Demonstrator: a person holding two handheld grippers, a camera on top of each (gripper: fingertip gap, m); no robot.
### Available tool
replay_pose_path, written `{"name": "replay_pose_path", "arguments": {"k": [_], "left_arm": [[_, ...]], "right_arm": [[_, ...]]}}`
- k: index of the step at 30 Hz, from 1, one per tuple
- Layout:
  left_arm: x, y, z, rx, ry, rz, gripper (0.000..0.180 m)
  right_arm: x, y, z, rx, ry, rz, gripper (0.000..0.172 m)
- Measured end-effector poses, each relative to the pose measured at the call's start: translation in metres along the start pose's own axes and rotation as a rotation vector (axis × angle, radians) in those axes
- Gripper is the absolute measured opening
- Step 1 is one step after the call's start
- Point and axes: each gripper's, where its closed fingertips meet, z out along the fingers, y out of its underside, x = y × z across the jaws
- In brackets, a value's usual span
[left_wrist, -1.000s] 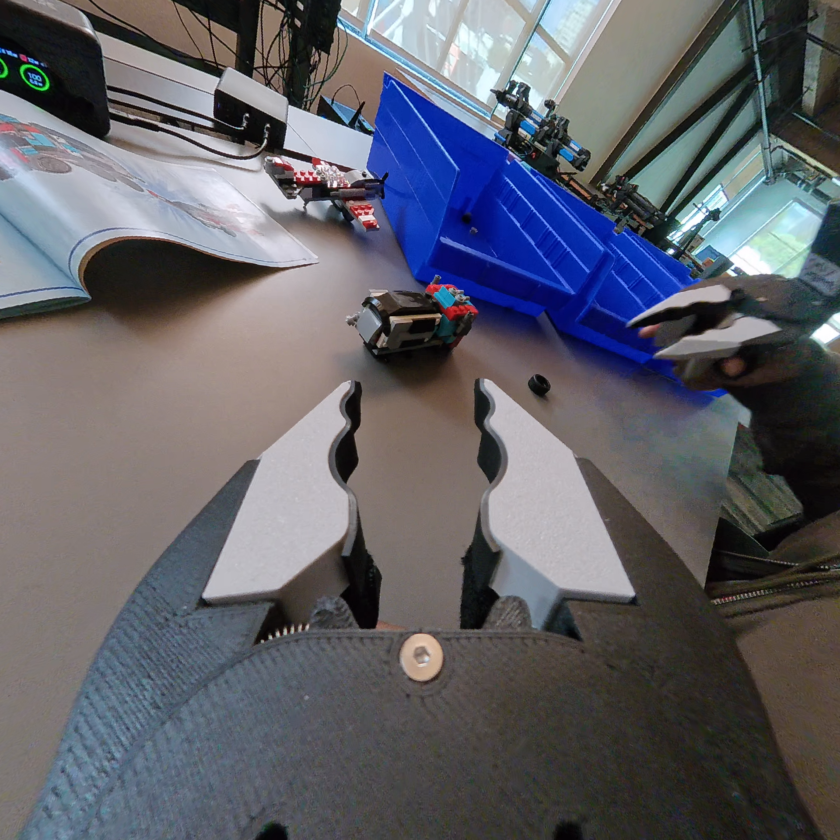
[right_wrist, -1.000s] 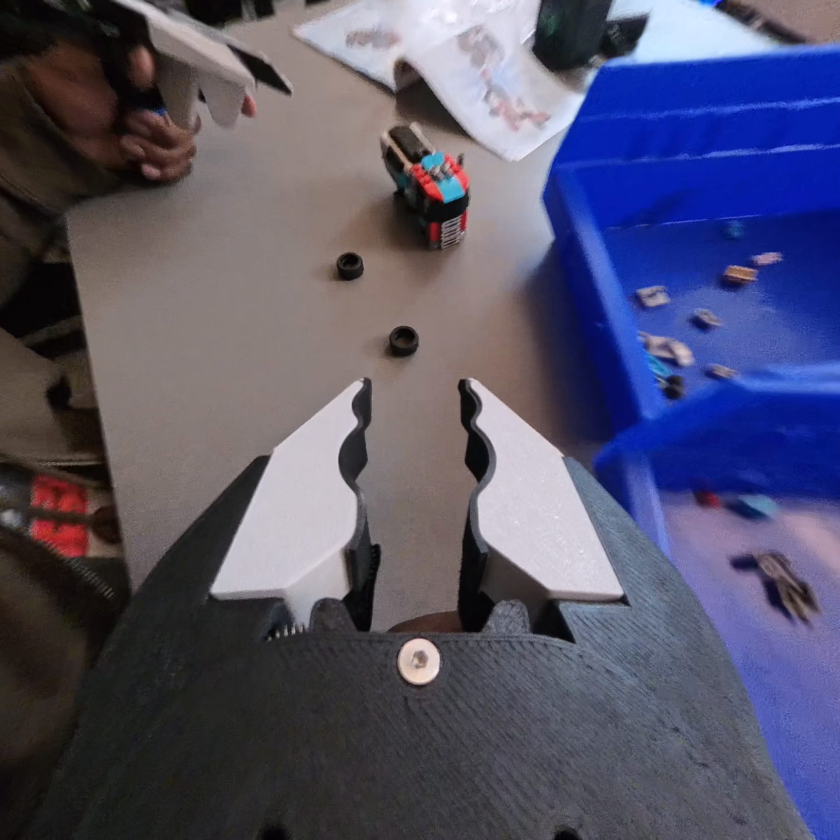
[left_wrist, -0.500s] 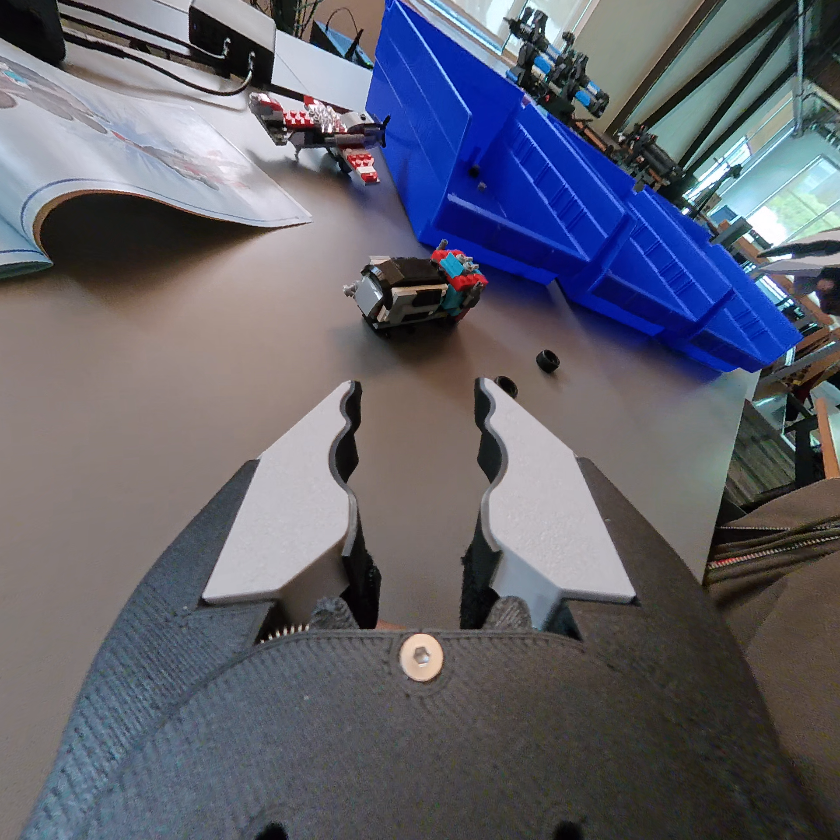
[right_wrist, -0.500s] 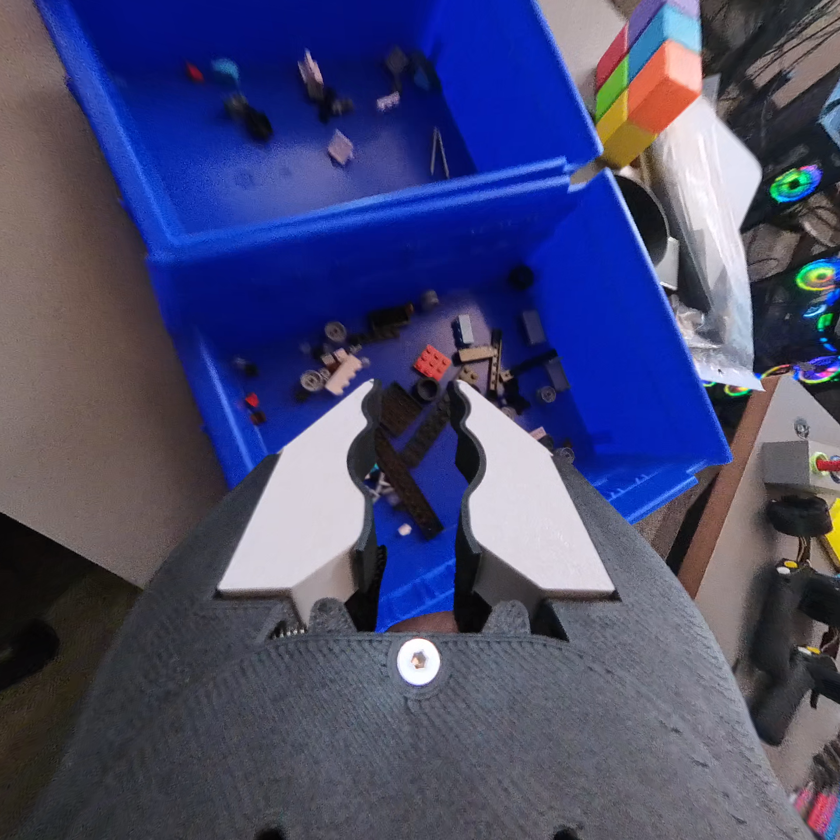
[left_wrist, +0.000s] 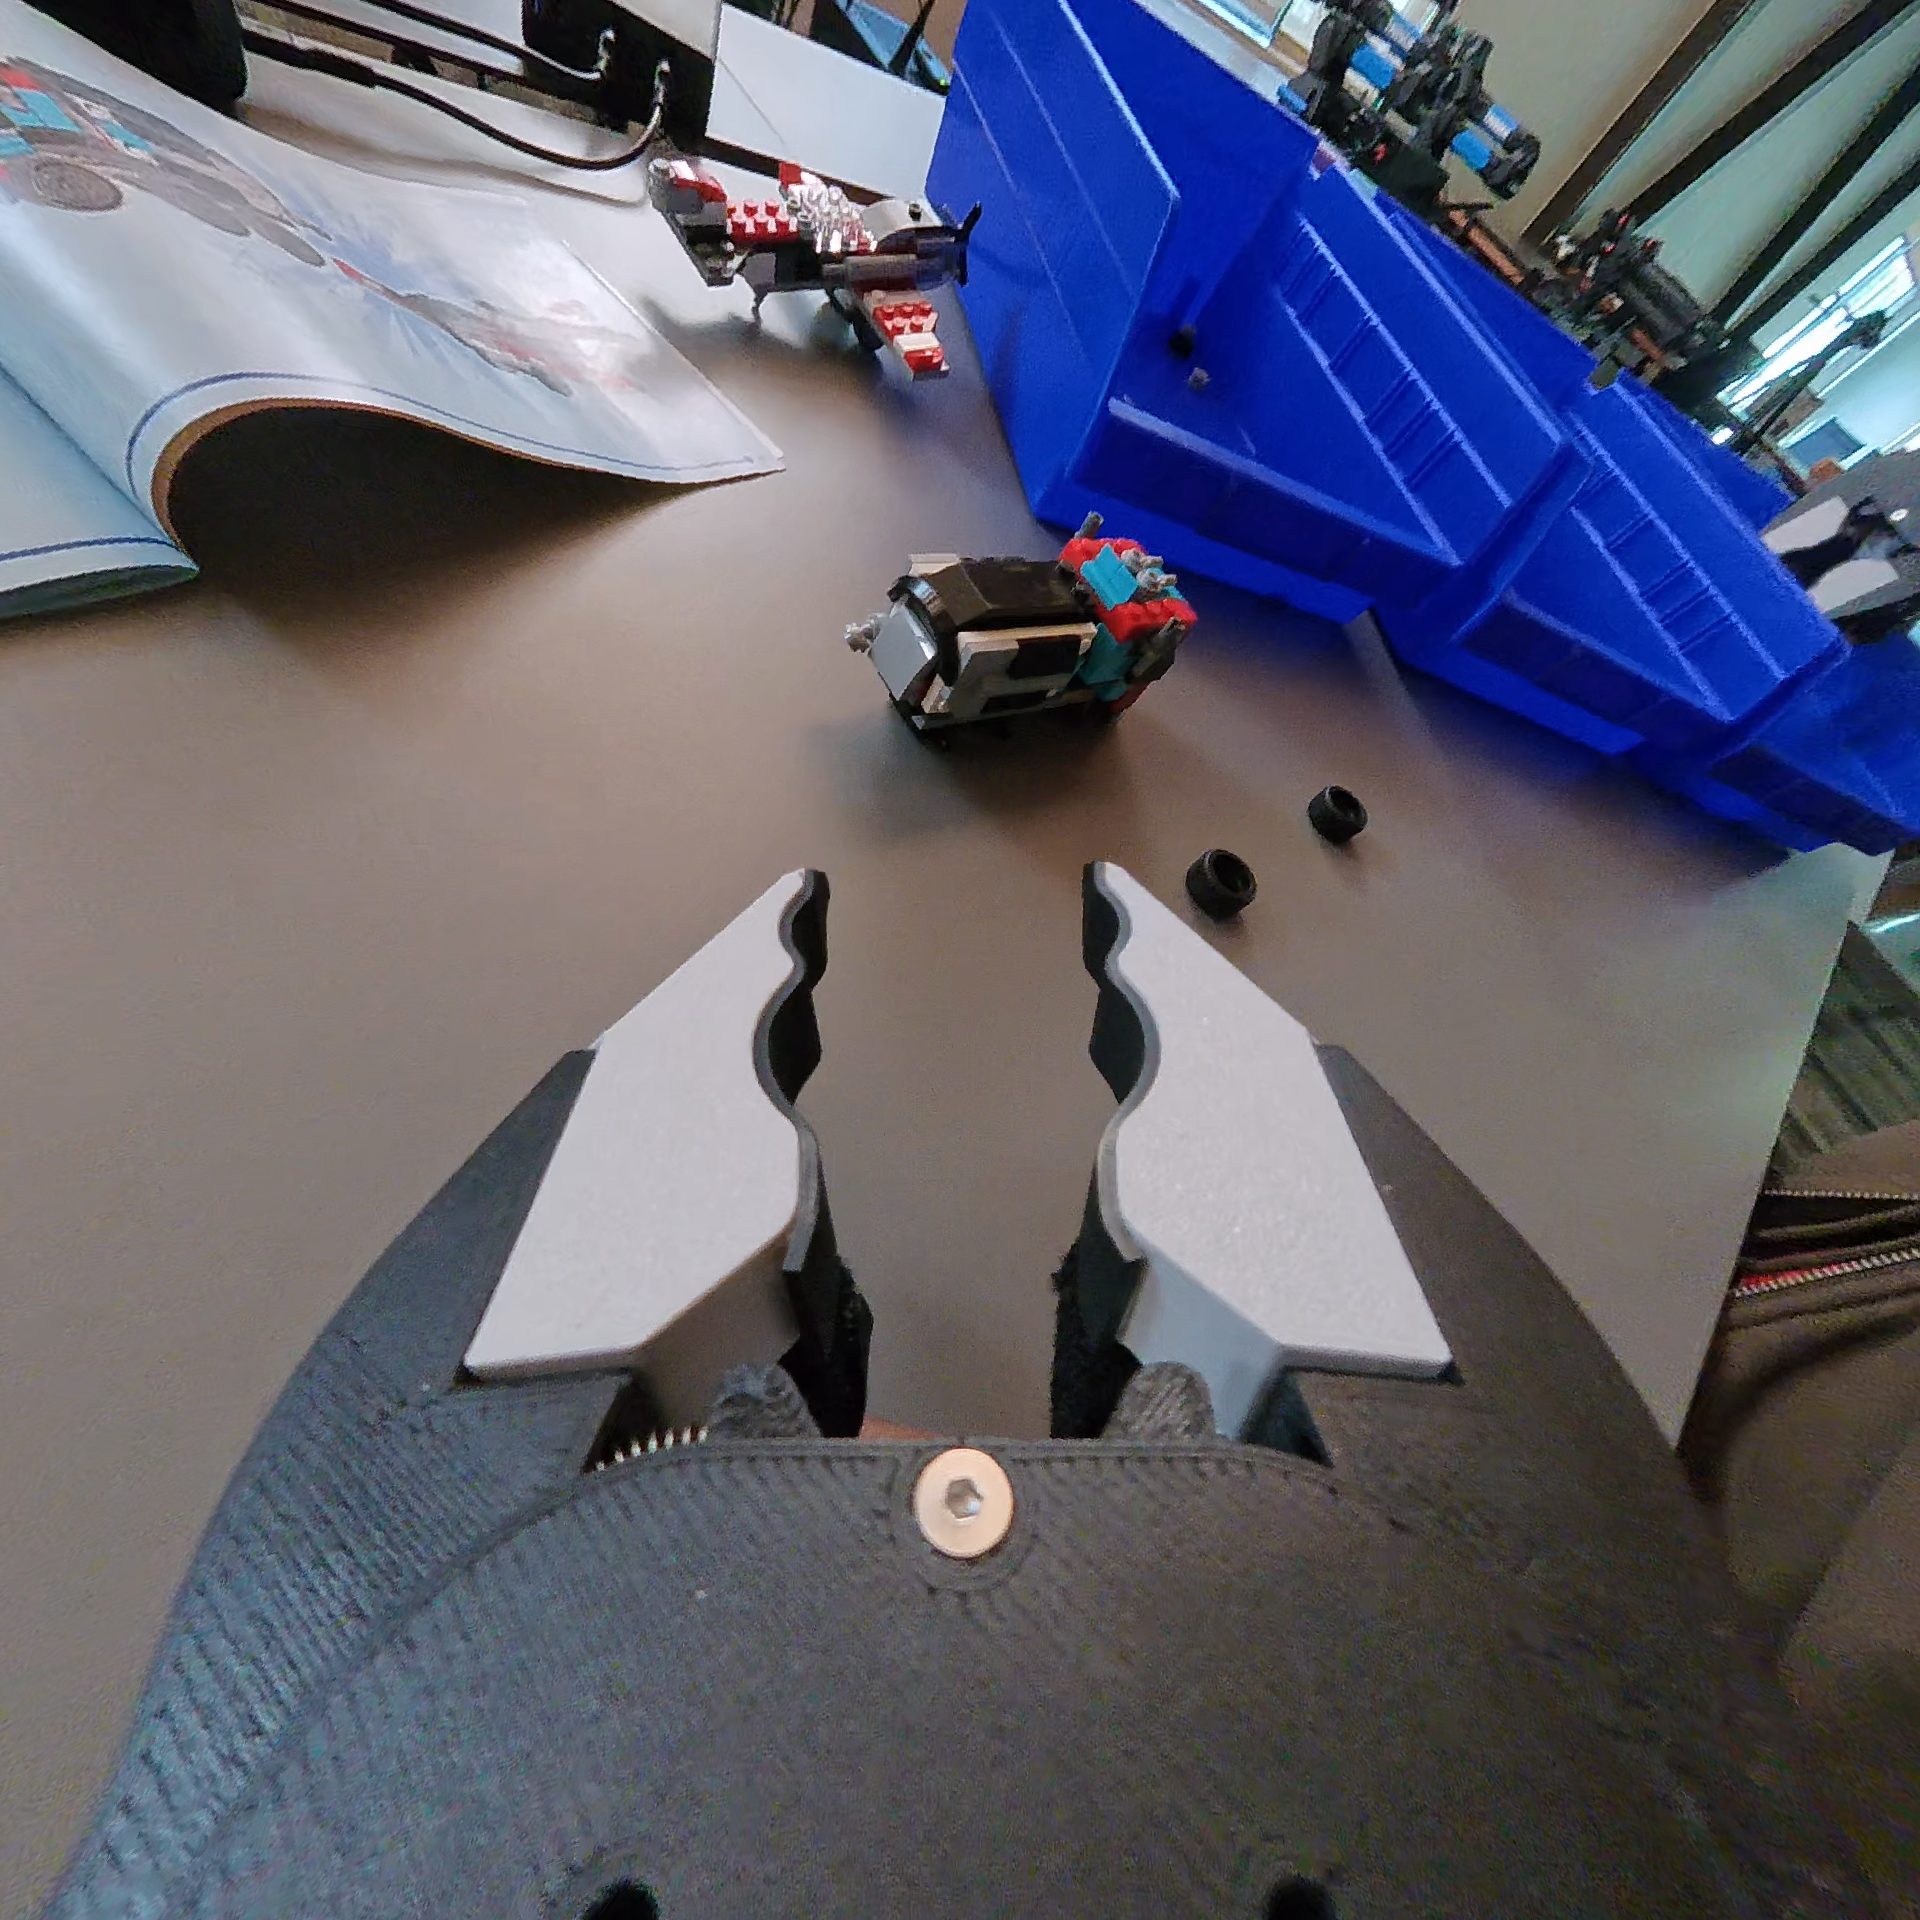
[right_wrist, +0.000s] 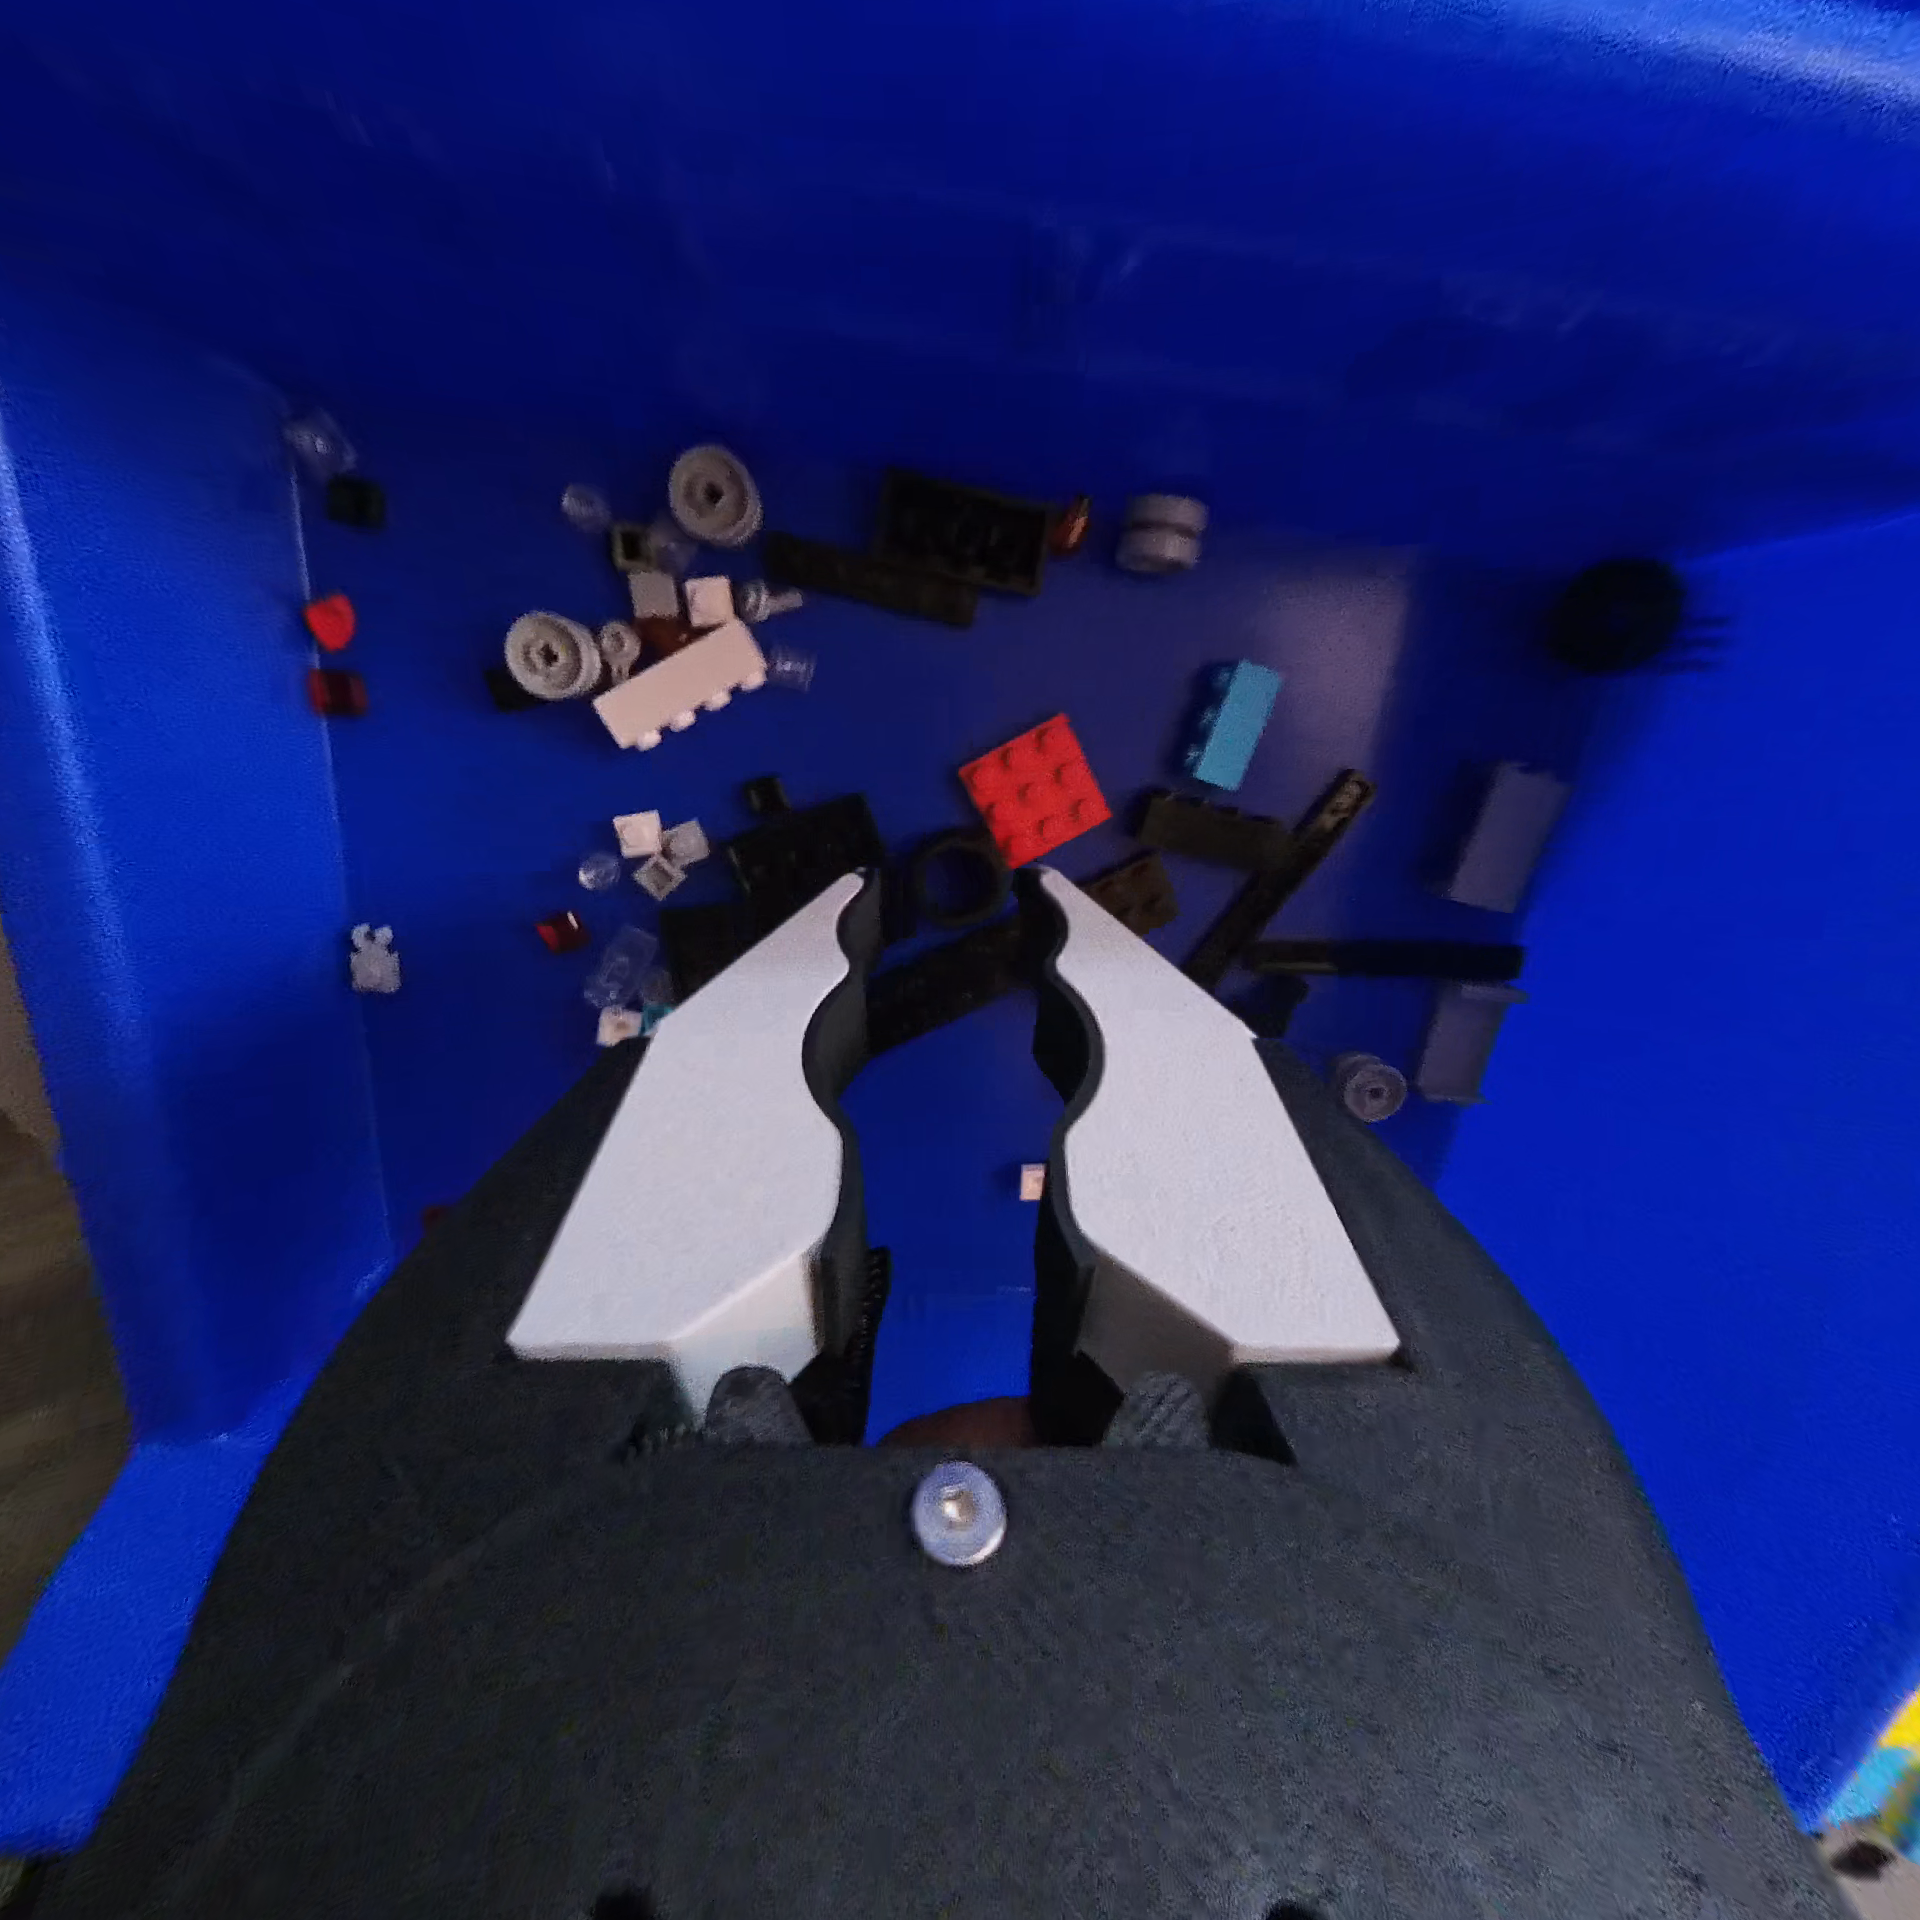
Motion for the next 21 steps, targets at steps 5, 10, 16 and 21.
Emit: {"name": "replay_pose_path", "arguments": {"k": [5, 10, 16, 21], "left_arm": [[-0.002, 0.001, 0.002, -0.012, -0.004, -0.009, 0.05], [0.0, 0.0, 0.001, -0.004, 0.025, -0.028, 0.05], [0.002, -0.004, -0.003, 0.031, 0.037, -0.021, 0.05], [0.005, -0.006, -0.005, 0.042, 0.064, -0.028, 0.05]], "right_arm": [[0.001, 0.012, 0.011, -0.113, 0.016, -0.037, 0.022], [0.001, 0.01, 0.011, -0.097, 0.015, -0.016, 0.018], [-0.005, 0.001, 0.0, -0.066, 0.036, 0.012, 0.006], [-0.003, -0.002, -0.004, -0.062, 0.074, 0.034, 0.012]]}}
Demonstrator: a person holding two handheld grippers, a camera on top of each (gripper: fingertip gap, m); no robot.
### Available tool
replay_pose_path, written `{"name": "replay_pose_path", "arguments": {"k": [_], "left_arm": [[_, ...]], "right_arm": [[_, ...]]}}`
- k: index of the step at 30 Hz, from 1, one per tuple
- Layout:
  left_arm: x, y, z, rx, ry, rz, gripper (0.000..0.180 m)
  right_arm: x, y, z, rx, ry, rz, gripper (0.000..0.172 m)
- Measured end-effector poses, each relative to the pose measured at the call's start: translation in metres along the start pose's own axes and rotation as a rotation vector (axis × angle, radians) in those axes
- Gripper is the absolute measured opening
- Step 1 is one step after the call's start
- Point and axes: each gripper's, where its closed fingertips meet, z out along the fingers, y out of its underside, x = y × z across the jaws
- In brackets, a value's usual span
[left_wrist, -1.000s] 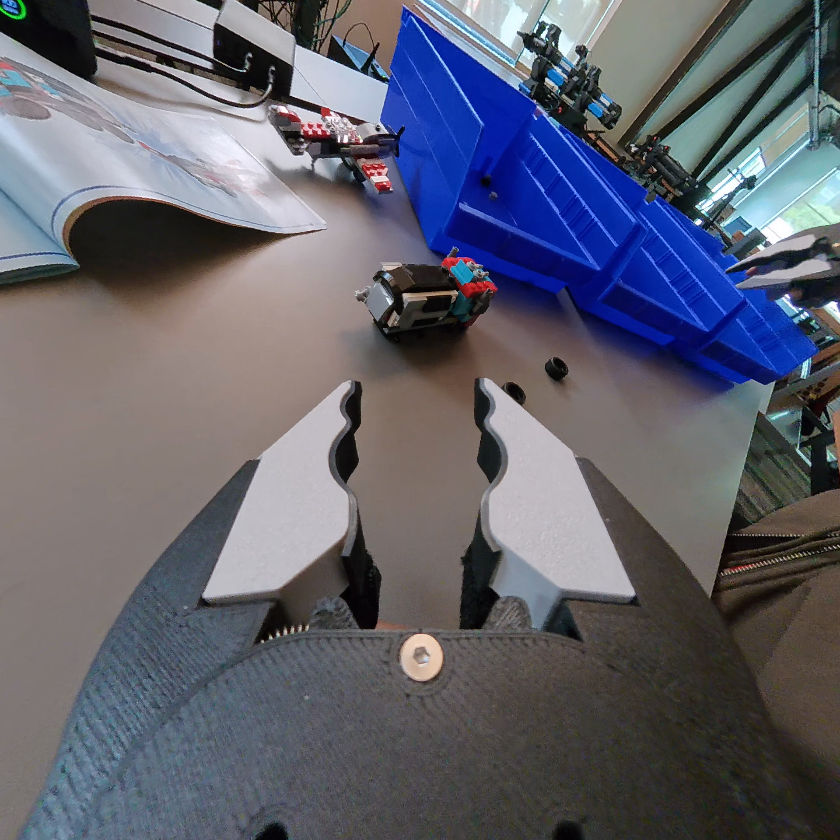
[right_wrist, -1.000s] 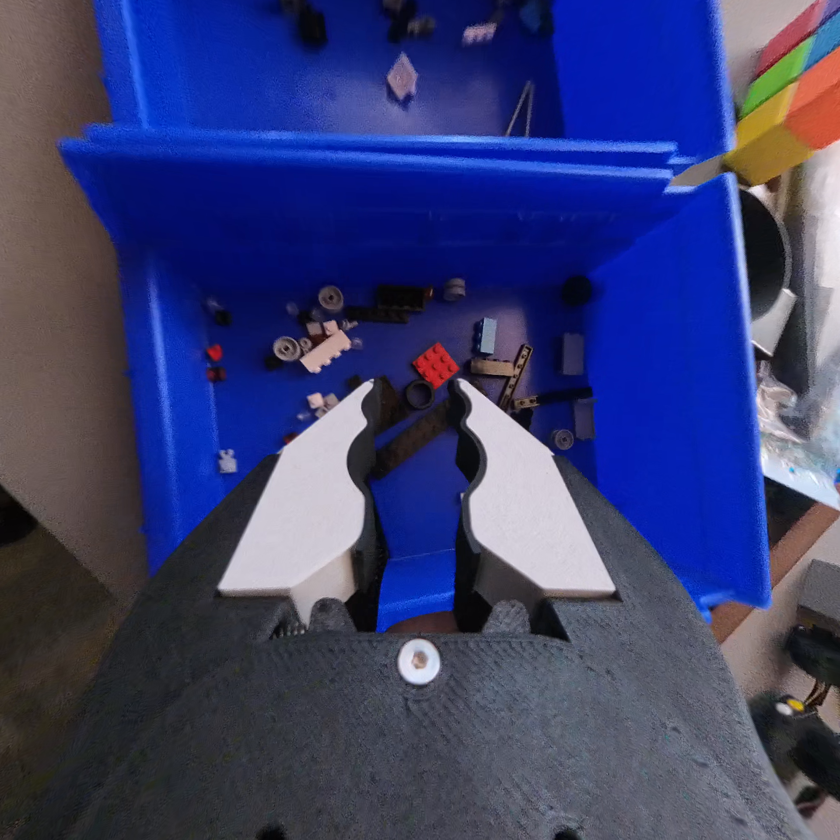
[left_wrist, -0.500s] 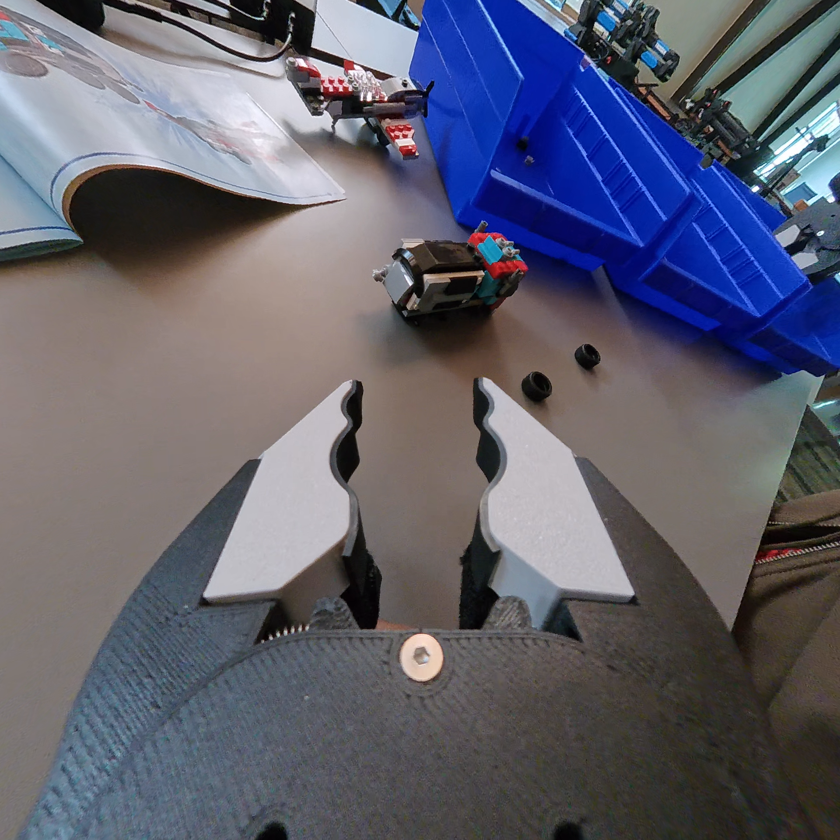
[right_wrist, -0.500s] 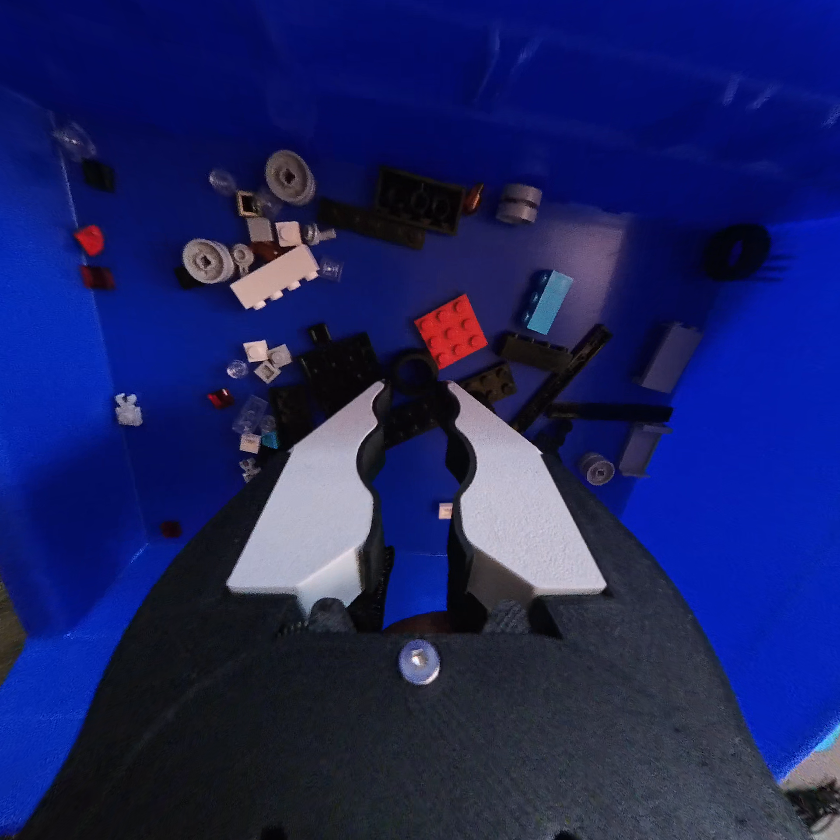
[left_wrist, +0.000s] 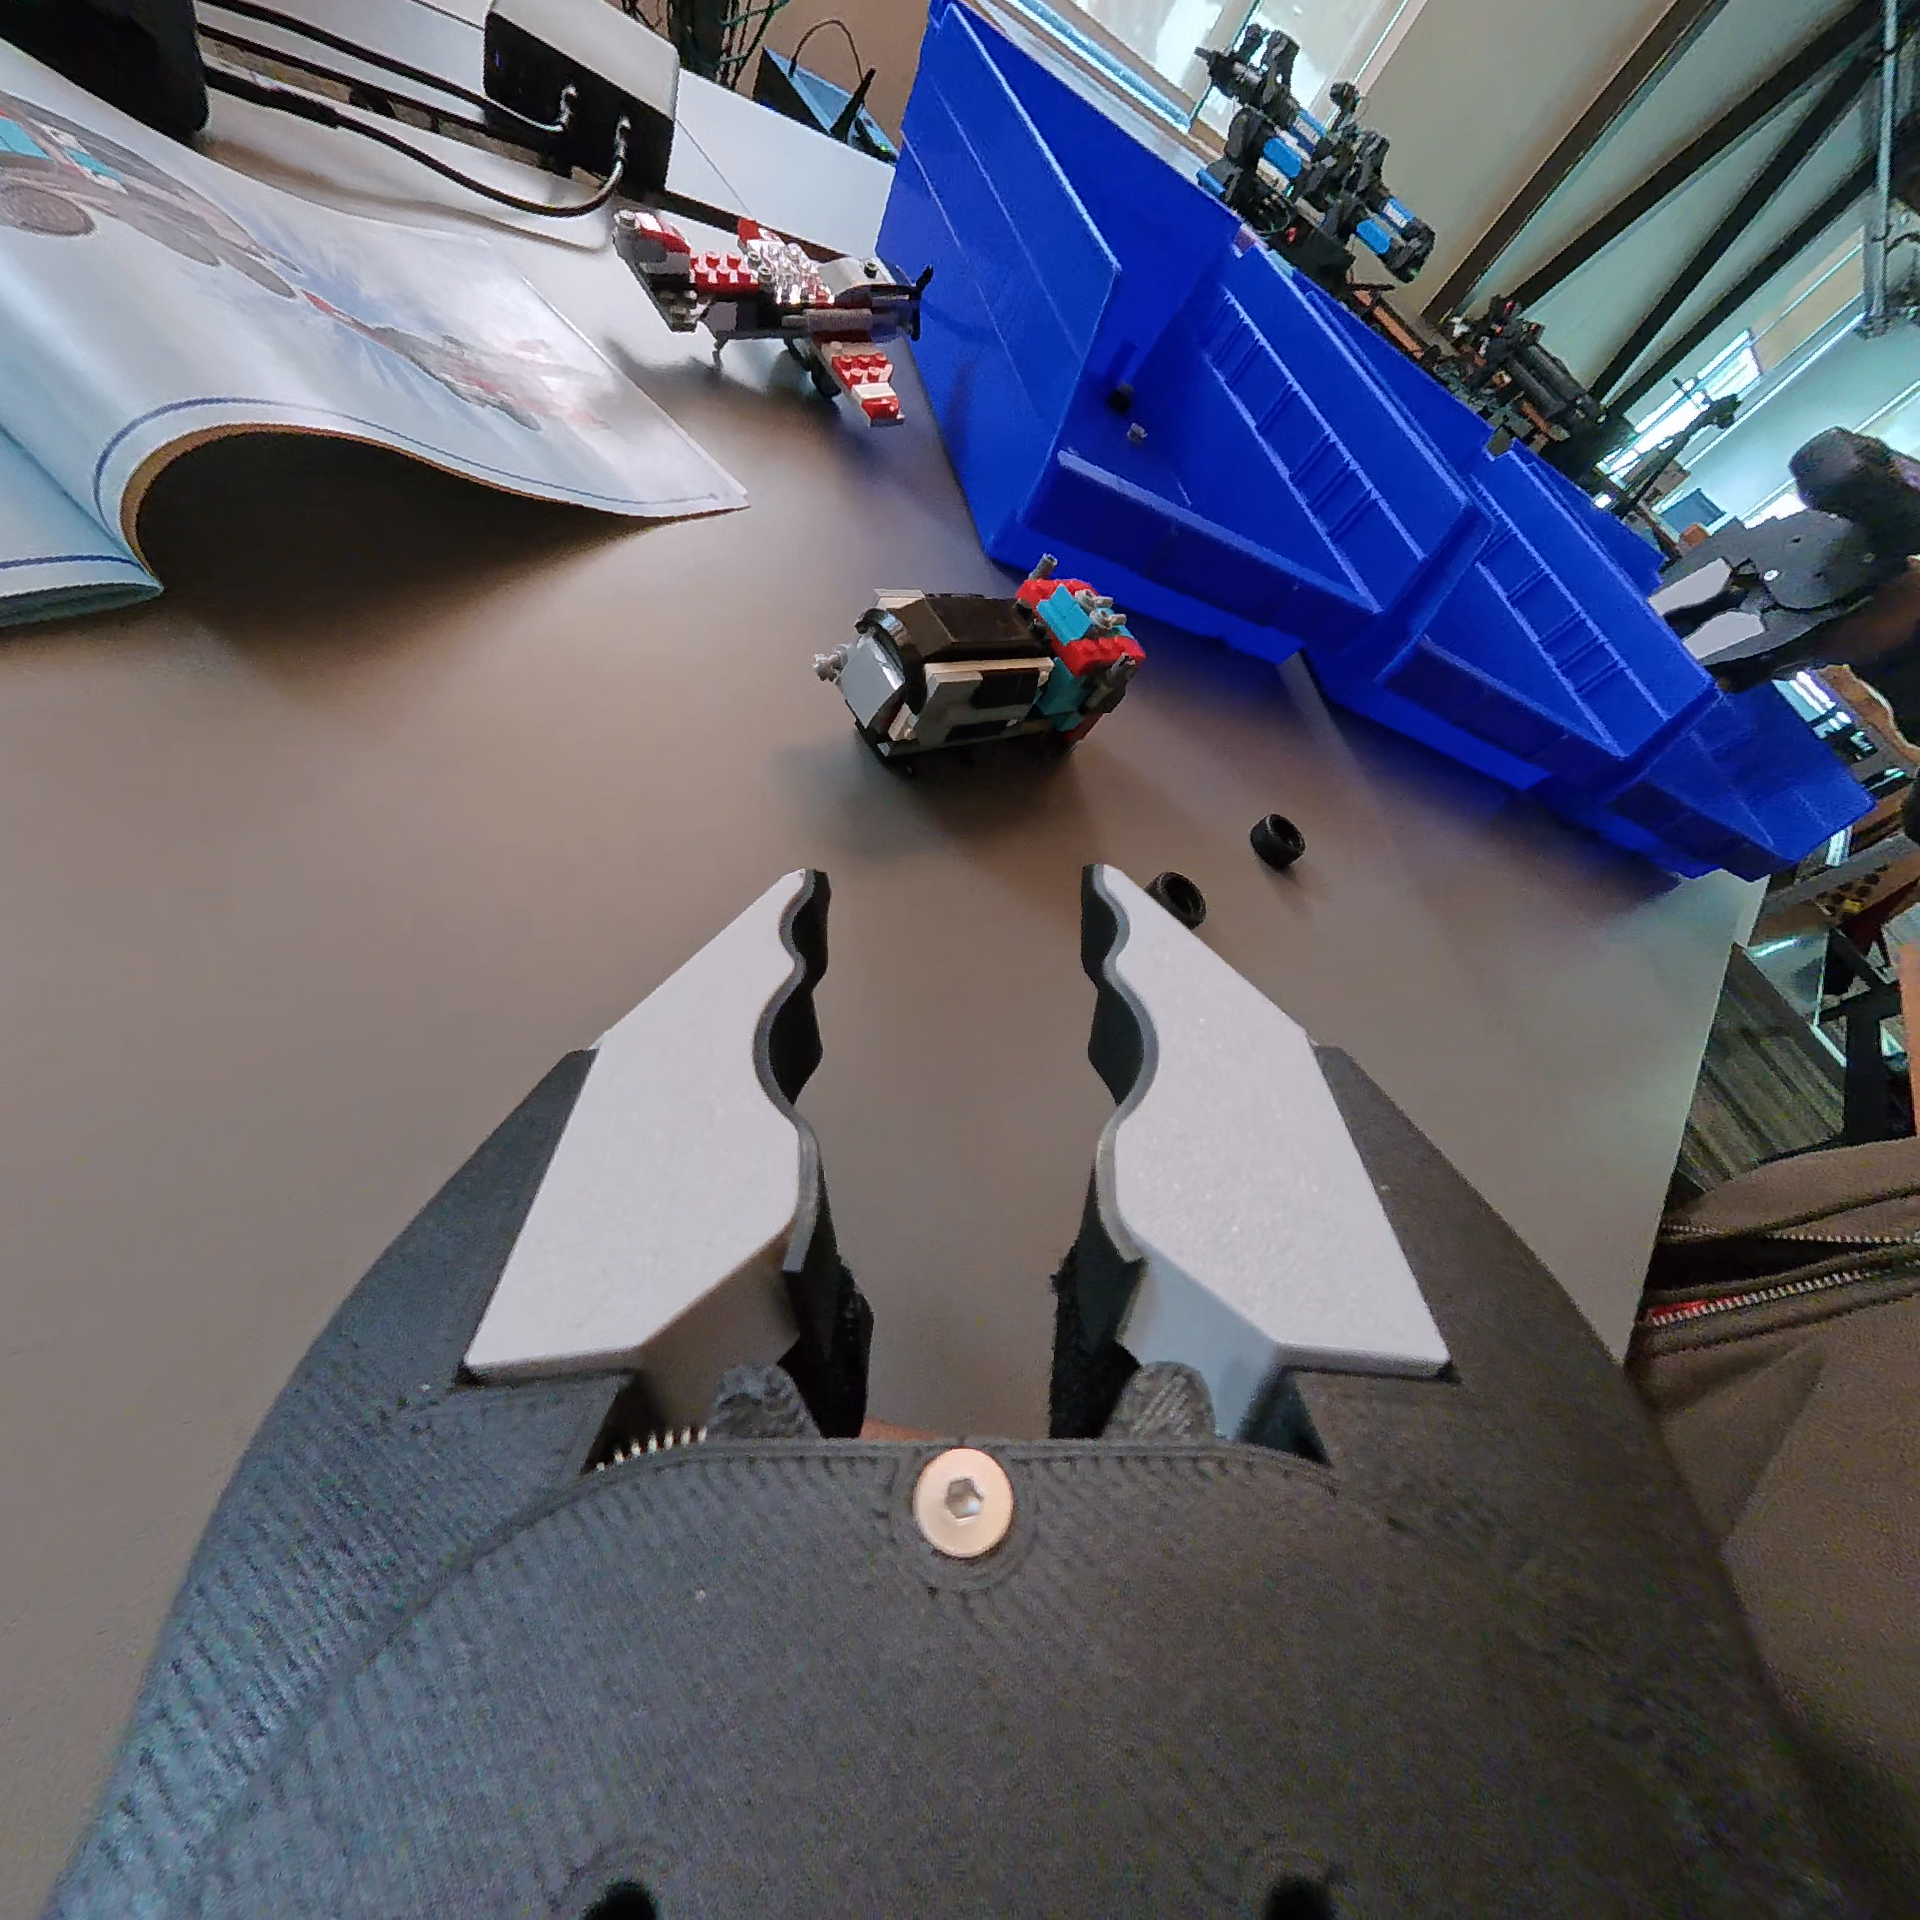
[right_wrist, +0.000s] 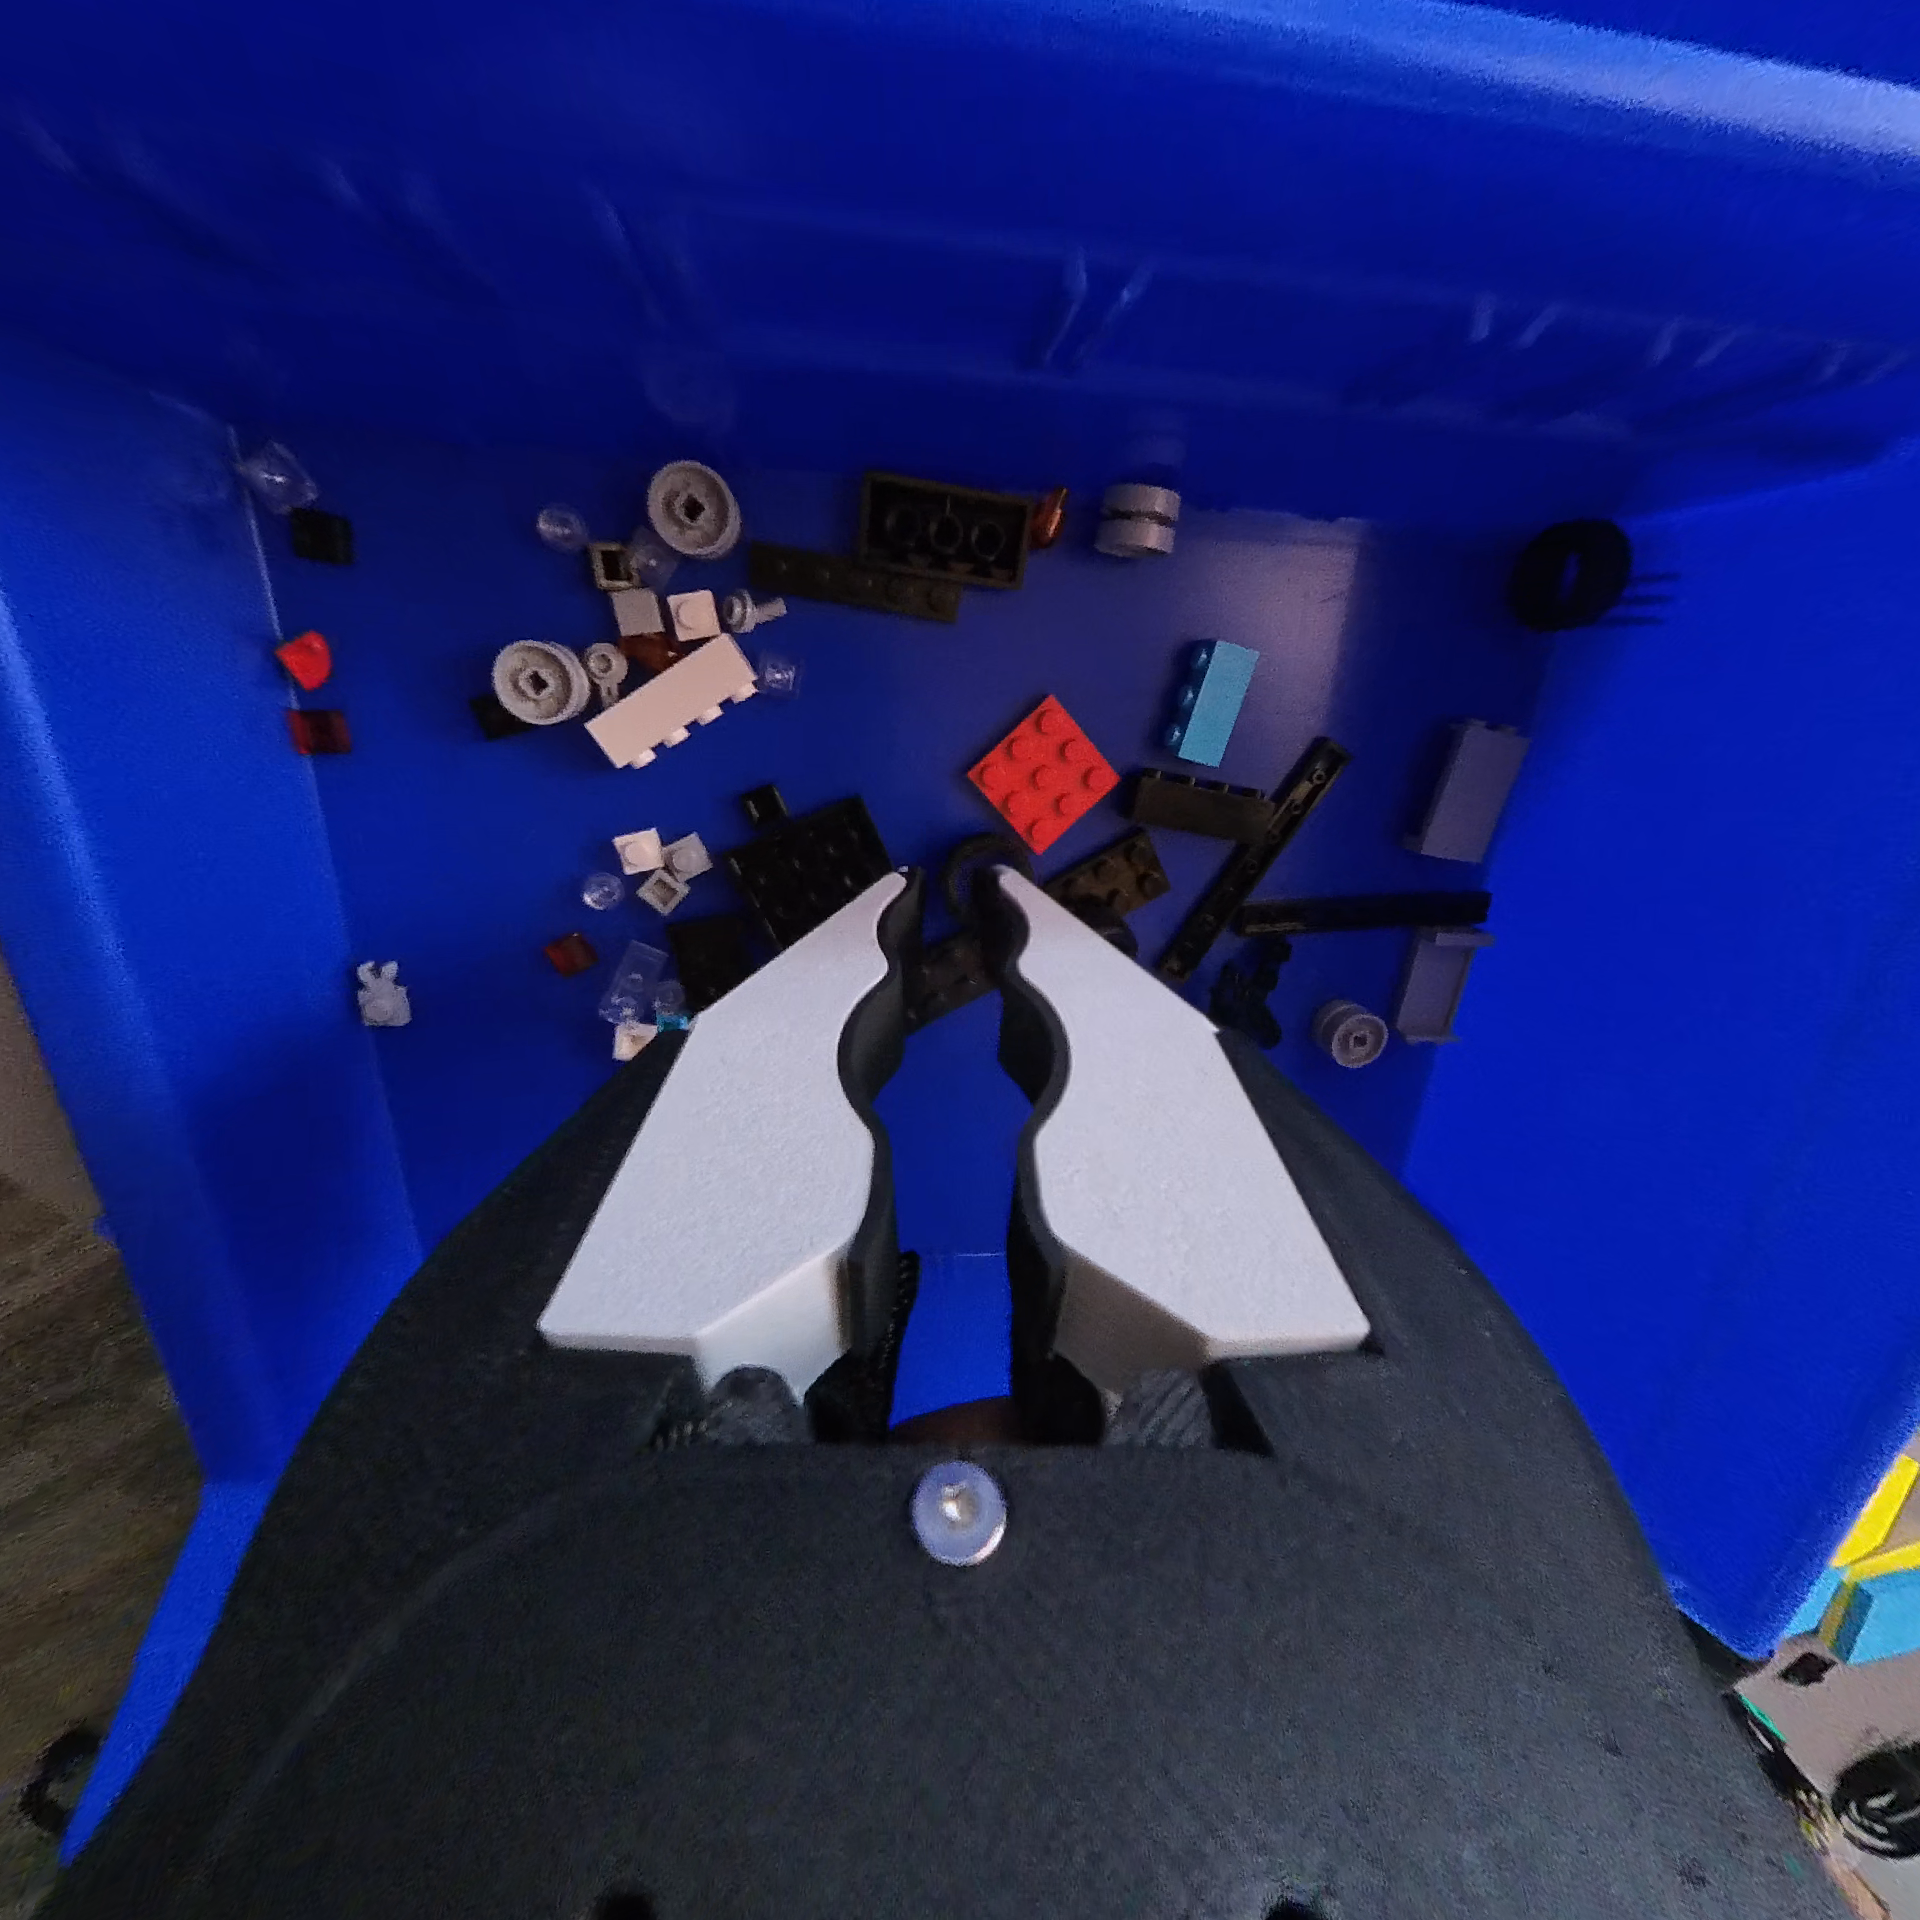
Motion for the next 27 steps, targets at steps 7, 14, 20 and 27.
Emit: {"name": "replay_pose_path", "arguments": {"k": [7, 14, 20, 27], "left_arm": [[0.003, -0.002, -0.003, 0.021, 0.022, 0.001, 0.05], [0.004, -0.005, -0.006, 0.044, 0.027, 0.002, 0.05], [0.004, -0.005, -0.006, 0.046, 0.029, -0.001, 0.05], [0.003, -0.002, -0.004, 0.026, 0.021, 0.006, 0.05]], "right_arm": [[0.007, 0.01, 0.017, -0.074, 0.003, 0.036, 0.026], [0.01, 0.005, 0.014, -0.067, 0.026, 0.039, 0.013], [-0.028, -0.062, -0.055, 0.195, 0.124, -0.015, 0.012], [-0.167, -0.198, -0.101, 0.636, -0.047, -0.18, 0.012]]}}
